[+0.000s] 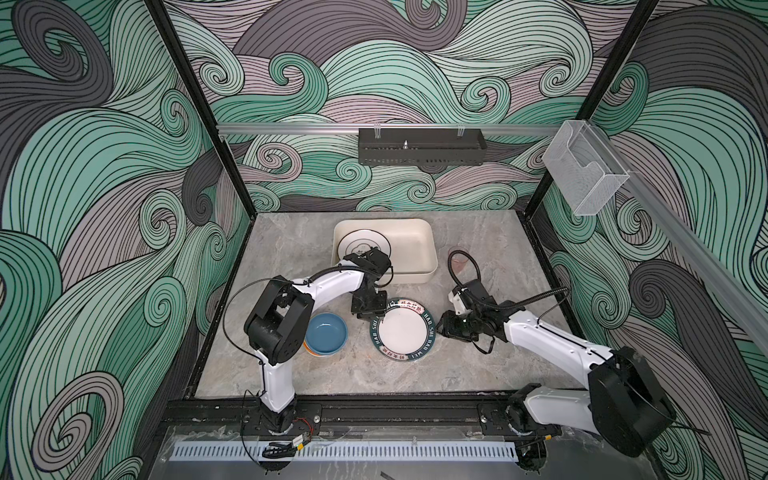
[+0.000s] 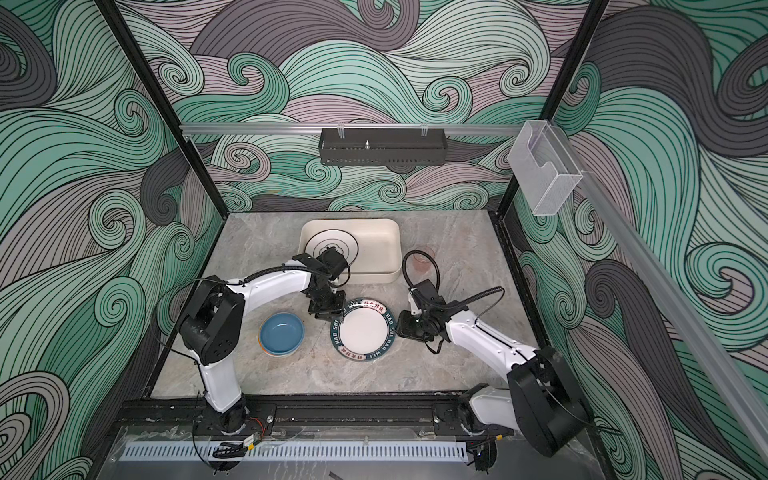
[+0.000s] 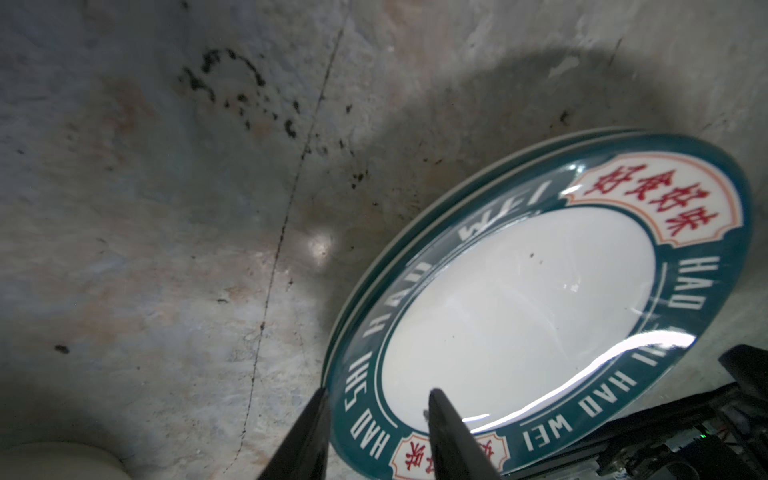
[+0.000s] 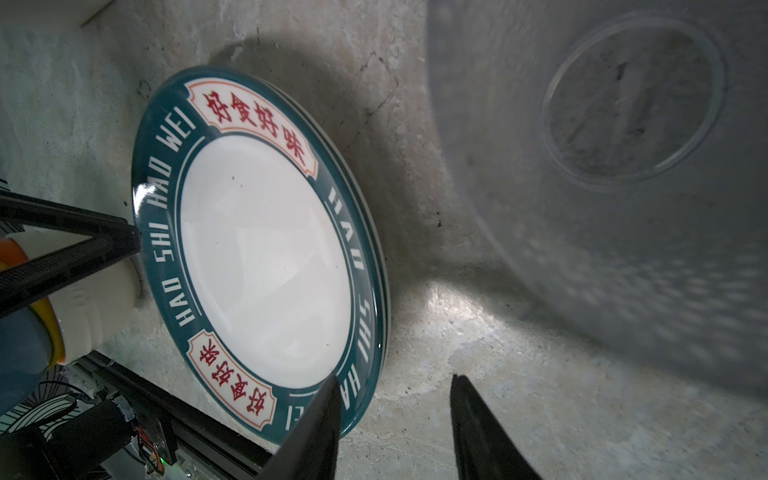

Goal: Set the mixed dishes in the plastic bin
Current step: 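Close both grippers on opposite rims of the green 'HAO SHI HAO WEI' plate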

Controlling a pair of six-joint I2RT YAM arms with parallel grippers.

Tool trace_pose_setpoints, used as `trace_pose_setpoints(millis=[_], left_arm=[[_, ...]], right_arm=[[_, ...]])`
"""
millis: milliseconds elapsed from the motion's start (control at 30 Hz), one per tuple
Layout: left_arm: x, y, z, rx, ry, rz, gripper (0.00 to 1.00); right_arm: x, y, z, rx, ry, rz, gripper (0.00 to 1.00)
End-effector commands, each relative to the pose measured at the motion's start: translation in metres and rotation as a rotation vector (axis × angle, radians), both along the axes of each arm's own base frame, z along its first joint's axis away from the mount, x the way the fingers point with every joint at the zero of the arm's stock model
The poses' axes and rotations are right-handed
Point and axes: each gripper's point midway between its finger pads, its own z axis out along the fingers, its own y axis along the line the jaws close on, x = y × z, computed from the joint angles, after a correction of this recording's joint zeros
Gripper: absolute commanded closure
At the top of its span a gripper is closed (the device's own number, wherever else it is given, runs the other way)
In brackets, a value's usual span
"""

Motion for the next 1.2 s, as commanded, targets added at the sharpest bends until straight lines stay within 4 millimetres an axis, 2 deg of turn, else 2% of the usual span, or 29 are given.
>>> trace_pose_setpoints(millis=[0, 333, 533, 1167], left_arm=[[0.001, 0.004, 0.011, 0.027, -0.033, 0.002, 0.56], [-0.003, 0.0, -0.002, 0.01, 0.01, -0.002, 0.57], [-0.004, -0.002, -0.003, 0.004, 0.014, -0.005, 0.6], [-0.007, -0.005, -0.011, 0.006, 0.04, -0.018, 0.6]], right_arm=[[-0.003, -0.001, -0.002, -0.009, 0.002, -0.005, 0.55], [-0.004, -0.001, -0.002, -0.005, 0.003, -0.006, 0.55], [-0.003, -0.001, -0.001, -0.006, 0.0, -0.007, 0.55], [-0.004, -0.003, -0.002, -0.009, -0.002, -0.01, 0.55]])
